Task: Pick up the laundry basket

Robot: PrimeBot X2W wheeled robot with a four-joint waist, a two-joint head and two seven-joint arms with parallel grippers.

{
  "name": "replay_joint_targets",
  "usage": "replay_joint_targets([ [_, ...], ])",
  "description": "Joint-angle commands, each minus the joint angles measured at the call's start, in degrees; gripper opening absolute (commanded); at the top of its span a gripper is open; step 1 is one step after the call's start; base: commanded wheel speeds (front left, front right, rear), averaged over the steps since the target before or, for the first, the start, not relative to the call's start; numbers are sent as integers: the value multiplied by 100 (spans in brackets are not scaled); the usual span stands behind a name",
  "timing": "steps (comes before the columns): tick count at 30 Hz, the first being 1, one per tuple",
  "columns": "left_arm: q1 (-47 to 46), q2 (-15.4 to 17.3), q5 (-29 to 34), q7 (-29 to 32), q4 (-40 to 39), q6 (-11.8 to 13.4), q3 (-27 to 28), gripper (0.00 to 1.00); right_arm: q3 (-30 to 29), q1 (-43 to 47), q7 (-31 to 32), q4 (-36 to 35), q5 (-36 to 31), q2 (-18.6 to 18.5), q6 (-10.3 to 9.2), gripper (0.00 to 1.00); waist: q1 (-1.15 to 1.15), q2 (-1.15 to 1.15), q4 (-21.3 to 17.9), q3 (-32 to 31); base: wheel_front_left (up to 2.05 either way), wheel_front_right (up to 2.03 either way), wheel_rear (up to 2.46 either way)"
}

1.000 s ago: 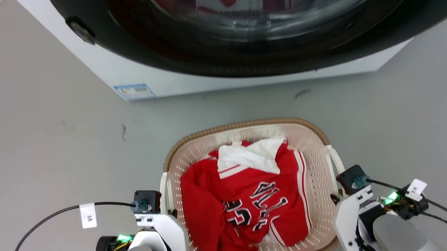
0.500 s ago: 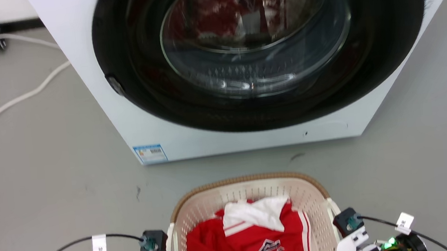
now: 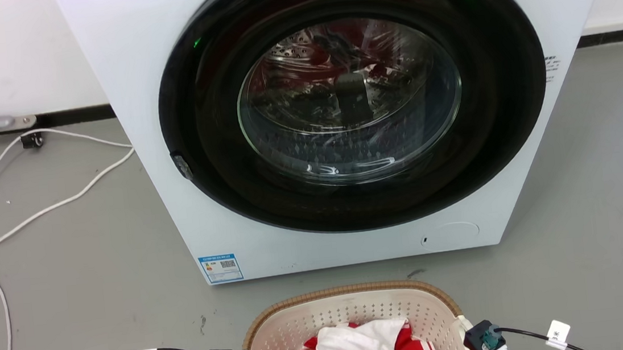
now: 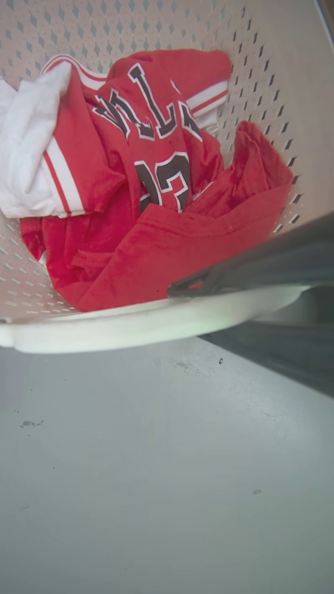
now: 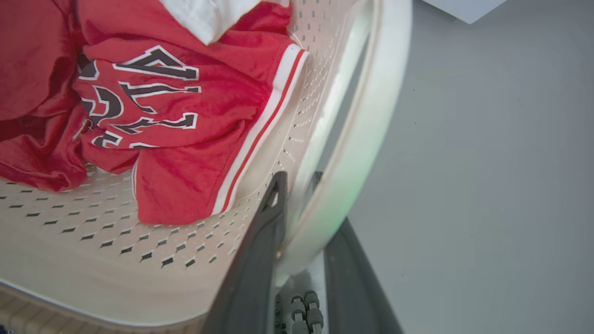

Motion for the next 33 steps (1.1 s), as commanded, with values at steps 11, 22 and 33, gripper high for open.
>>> replay_joint_targets([
  [11, 20, 14, -229, 305, -23, -20, -248, 0, 365, 18, 205, 9, 274, 1, 0, 0, 1, 0, -10, -127, 0, 0, 0],
  [22, -31, 66, -438, 382, -21, -20, -438, 0, 522, -47, 291, 28, 447, -22, -1, 0, 1, 0, -7, -123, 0, 0, 0],
  [33, -33, 94, -571, 381, -19, -20, -597, 0, 646, -98, 306, 34, 557, -34, -1, 0, 1, 0, 0, -119, 0, 0, 0],
])
